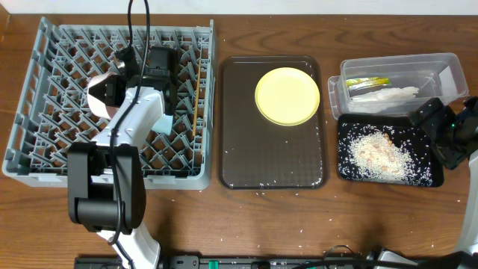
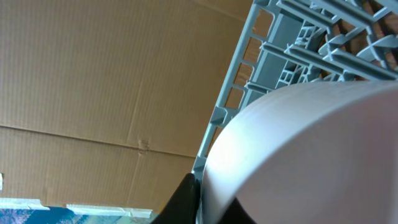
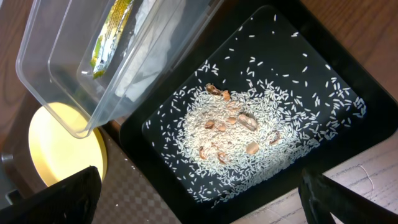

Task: Sort waste into correct bins and load items into the dishwasher
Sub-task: 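Lower the pink-white bowl into the rack beside the blue bowl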

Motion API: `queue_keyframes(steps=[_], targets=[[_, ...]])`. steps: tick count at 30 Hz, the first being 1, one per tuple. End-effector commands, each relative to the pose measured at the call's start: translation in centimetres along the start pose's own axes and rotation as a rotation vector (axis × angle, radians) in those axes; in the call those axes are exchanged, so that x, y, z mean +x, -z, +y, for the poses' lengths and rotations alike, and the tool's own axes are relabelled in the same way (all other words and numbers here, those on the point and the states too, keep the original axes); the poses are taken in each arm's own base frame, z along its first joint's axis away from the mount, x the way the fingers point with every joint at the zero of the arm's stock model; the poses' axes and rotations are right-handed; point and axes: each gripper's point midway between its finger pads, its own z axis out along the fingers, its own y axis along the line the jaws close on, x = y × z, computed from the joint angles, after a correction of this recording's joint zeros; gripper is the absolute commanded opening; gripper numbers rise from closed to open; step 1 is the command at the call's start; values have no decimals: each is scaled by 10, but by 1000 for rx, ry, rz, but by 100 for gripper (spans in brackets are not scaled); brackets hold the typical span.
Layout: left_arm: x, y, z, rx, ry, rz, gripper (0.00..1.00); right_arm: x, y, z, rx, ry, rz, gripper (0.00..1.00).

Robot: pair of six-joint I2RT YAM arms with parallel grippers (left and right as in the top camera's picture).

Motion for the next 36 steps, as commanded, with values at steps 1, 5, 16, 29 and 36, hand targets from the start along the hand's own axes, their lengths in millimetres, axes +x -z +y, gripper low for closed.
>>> queue_keyframes(steps=[1, 5, 16, 29, 36], targets=[[0, 5, -7, -15, 2, -13, 14, -2, 2, -1, -2, -15, -8, 99], [-2, 13, -21, 61, -6, -28, 31, -2, 2, -1, -2, -15, -8, 99], [-8, 58, -42, 377, 63, -83, 57, -2, 2, -1, -2, -15, -8, 99], [3, 148, -43, 1062, 215, -56, 8, -2, 2, -1, -2, -15, -8, 99], [8, 129, -62, 1069, 217, 6, 8, -2, 2, -1, -2, -15, -8, 99]])
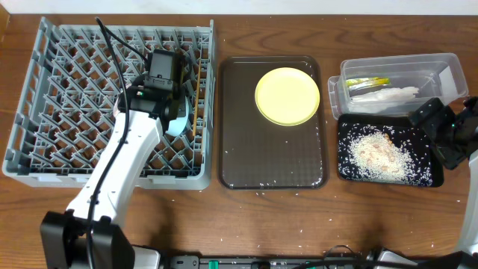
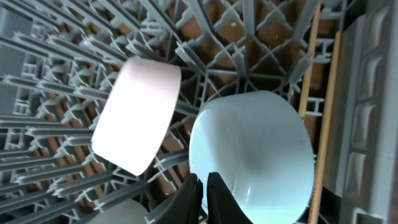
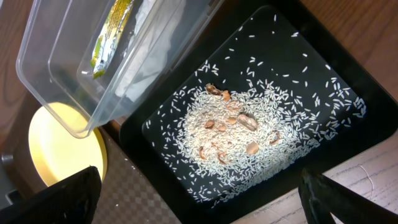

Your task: Sort waste into correct bins and load items into the dishwasher

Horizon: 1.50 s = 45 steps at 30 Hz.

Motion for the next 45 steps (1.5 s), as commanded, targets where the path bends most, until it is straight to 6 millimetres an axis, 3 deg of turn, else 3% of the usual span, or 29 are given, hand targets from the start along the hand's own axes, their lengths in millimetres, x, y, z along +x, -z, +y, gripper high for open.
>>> queue_keyframes(steps=[1, 5, 9, 14, 21, 25, 28, 31, 32, 34, 40, 43, 45], targets=[[2, -18, 2, 55, 61, 36, 8, -2, 2, -1, -3, -15, -8, 99], [6, -41, 8, 97, 112, 85, 7, -2, 2, -1, -3, -15, -8, 99], [17, -49, -23, 259, 75, 145, 7, -2, 2, -1, -3, -15, -8, 99], [18, -40, -62, 406, 13, 146, 8, -2, 2, -1, -3, -15, -8, 99], [11, -28, -68, 414, -9, 107, 7, -2, 2, -1, -3, -15, -8, 99], [-11, -2, -37, 319, 48, 17, 8, -2, 2, -1, -3, -15, -8, 99], [-23, 14, 10, 209, 126, -51, 8, -2, 2, -1, -3, -15, -8, 99], [-20, 1, 58, 100, 206, -39, 8, -2, 2, -1, -3, -15, -8, 99], [-13, -16, 80, 62, 241, -9, 8, -2, 2, -1, -3, -15, -8, 99], [-7, -34, 96, 35, 246, 27, 8, -2, 2, -1, -3, -15, -8, 99], [-5, -66, 114, 8, 222, 44, 7, -2, 2, -1, -3, -15, -8, 99], [-5, -69, 101, 82, 180, 48, 8, -2, 2, -1, -3, -15, -8, 99], [5, -66, 87, 157, 177, 95, 8, -2, 2, -1, -3, -15, -8, 99]])
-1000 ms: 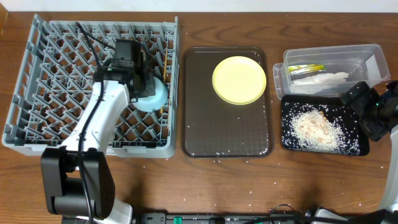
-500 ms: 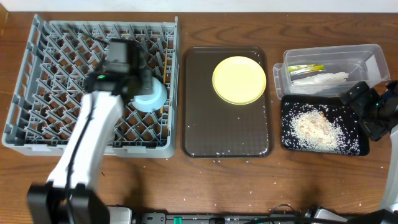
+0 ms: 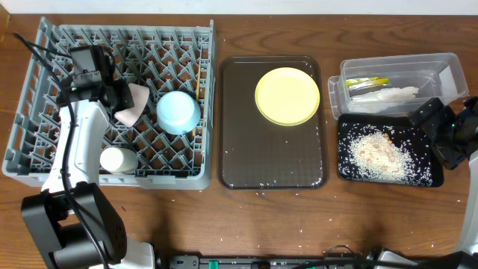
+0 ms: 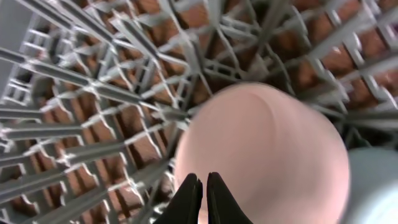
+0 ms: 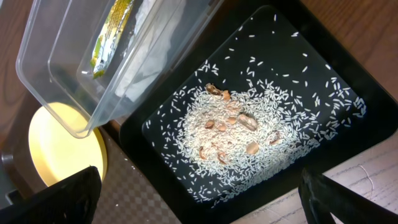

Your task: Sort waste into correct bins and load items into the dishwasher

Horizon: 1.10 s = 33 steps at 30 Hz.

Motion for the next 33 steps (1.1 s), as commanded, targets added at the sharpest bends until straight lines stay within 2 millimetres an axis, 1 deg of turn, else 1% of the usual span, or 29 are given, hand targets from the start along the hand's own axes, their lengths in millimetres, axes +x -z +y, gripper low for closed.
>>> queue_keyframes(steps=[1, 4, 7, 9, 11, 13, 15, 18, 19, 20, 23, 25, 27, 28, 29, 31, 33], targets=[[20, 1, -20, 126, -43, 83, 8, -2, 2, -1, -2, -15, -8, 99], [34, 3, -27, 170, -42, 141, 8, -2, 2, -1, -2, -15, -8, 99], [41, 5, -28, 171, -45, 170, 8, -2, 2, -1, -2, -15, -8, 99], [43, 6, -33, 187, -52, 177, 7, -2, 2, -1, -2, -15, -8, 99], [43, 8, -46, 237, -59, 174, 8, -2, 2, -1, -2, -15, -8, 99], [43, 12, -65, 308, -77, 169, 8, -2, 2, -1, -2, -15, -8, 99], [45, 15, -77, 325, -104, 170, 7, -2, 2, -1, -2, -15, -8, 99], [47, 17, -88, 336, -135, 171, 8, -2, 2, -1, -2, -15, -8, 99], [46, 20, -92, 339, -145, 162, 8, -2, 2, -1, -2, -15, -8, 99], [39, 30, -95, 343, -138, 139, 8, -2, 2, -1, -2, -15, -8, 99], [21, 48, -87, 295, -102, 61, 8, -2, 2, -1, -2, -15, -8, 99], [9, 60, -73, 224, -93, -4, 8, -2, 2, -1, -2, -15, -8, 99], [2, 63, -59, 143, -89, -41, 8, -2, 2, -1, -2, -15, -8, 99], [0, 61, -50, 93, -88, -49, 7, -2, 2, -1, -2, -15, -8, 99], [2, 52, -46, 61, -90, -32, 8, -2, 2, -1, -2, -15, -8, 99], [7, 37, -46, 45, -96, 5, 8, -2, 2, -1, -2, -15, -8, 99], [10, 23, -36, -26, -102, 31, 8, -2, 2, -1, -2, -15, -8, 99]])
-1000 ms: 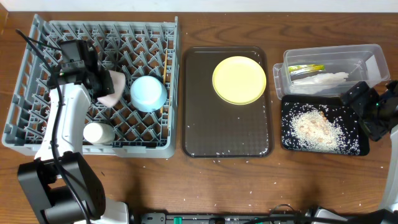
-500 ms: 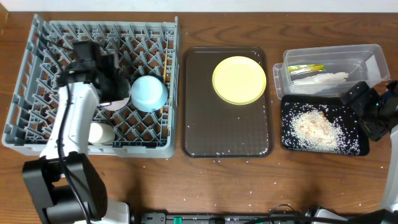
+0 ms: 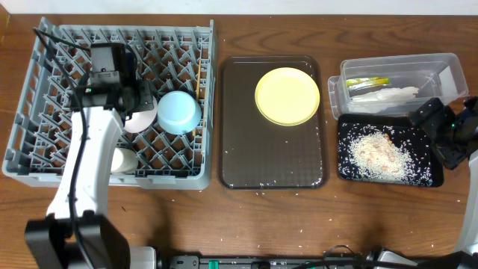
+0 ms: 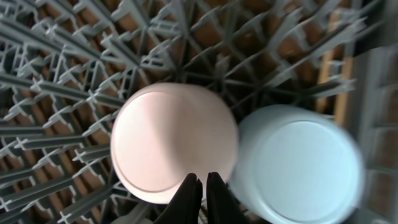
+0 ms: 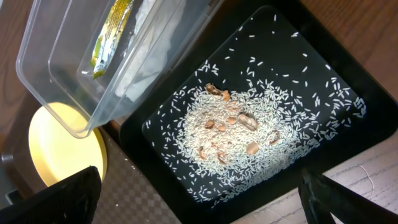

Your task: Sort waste into correct bins and load items into the dishwasher

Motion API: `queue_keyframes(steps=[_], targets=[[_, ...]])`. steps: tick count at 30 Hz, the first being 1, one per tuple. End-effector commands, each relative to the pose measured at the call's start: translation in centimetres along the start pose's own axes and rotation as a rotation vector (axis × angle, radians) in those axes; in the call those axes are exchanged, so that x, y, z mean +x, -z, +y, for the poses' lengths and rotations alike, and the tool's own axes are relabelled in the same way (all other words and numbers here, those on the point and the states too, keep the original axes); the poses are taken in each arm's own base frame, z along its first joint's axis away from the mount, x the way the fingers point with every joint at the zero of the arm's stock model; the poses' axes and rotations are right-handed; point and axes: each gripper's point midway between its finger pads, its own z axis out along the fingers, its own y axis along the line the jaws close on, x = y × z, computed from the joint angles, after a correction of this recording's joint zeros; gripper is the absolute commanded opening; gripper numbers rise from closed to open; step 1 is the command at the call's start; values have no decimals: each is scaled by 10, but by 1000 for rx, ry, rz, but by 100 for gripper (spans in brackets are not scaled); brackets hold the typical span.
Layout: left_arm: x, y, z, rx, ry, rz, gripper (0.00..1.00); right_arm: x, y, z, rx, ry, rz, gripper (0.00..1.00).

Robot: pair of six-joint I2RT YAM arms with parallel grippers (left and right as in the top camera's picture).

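A pink bowl [image 4: 174, 143] lies bottom-up in the grey dish rack [image 3: 45, 161], touching a pale blue bowl [image 4: 298, 162] that is also upside down. My left gripper [image 4: 202, 186] hovers shut at the pink bowl's [image 3: 138, 119] near rim, holding nothing. In the overhead view the left gripper [image 3: 127, 103] sits mid-rack. A yellow plate [image 3: 287, 96] rests on the brown tray [image 3: 272, 161]. My right gripper [image 5: 199, 177] stands open over the black bin of rice [image 5: 249, 134].
A white cup [image 3: 123, 159] stands in the rack's front row, and a wooden stick [image 3: 196, 104] lies right of the blue bowl [image 3: 178, 112]. The clear bin [image 3: 396, 82] holds a wrapper and white waste. Loose rice grains dot the table.
The pink bowl was tilted on the tines with my left gripper at the rack's left. It now lies flat, bottom-up, against the blue bowl, and the gripper has shifted right. The right arm is unchanged.
First my left gripper held the pink bowl over the rack. Then the bowl stood tilted on the tines beside the blue bowl, with the gripper shut and free of it. Later the gripper was at the bowl's left. Now the bowl lies flat.
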Motion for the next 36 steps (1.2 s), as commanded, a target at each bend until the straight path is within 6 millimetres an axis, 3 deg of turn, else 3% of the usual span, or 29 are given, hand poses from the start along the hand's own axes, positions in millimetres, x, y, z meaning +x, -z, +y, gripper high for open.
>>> queue_keyframes(steps=[1, 5, 9, 13, 22, 26, 30, 33, 36], targets=[[5, -24, 23, -147, -1, 51, 8, -2, 2, -1, -3, -15, -8, 99], [8, -38, 25, -171, -6, 73, 8, -2, 2, -1, -3, -15, -8, 99], [18, -50, 12, -99, -8, 115, 8, -2, 2, -1, -3, -15, -8, 99], [31, -62, 12, -99, -14, 163, 8, -2, 2, -1, -2, -15, -8, 99], [30, -58, 5, -56, -9, 158, 8, -2, 2, -1, -3, -15, -8, 99], [12, -29, -9, 9, 8, 90, 9, -2, 2, -1, -3, -15, -8, 99], [-16, 28, -61, 178, -42, -77, 33, -2, 2, -1, -3, -15, -8, 99], [-18, 51, -108, 261, -101, -141, 35, -2, 2, -1, -3, -15, -8, 99], [-13, 54, -146, 318, -146, -149, 35, -2, 2, -1, -3, -15, -8, 99]])
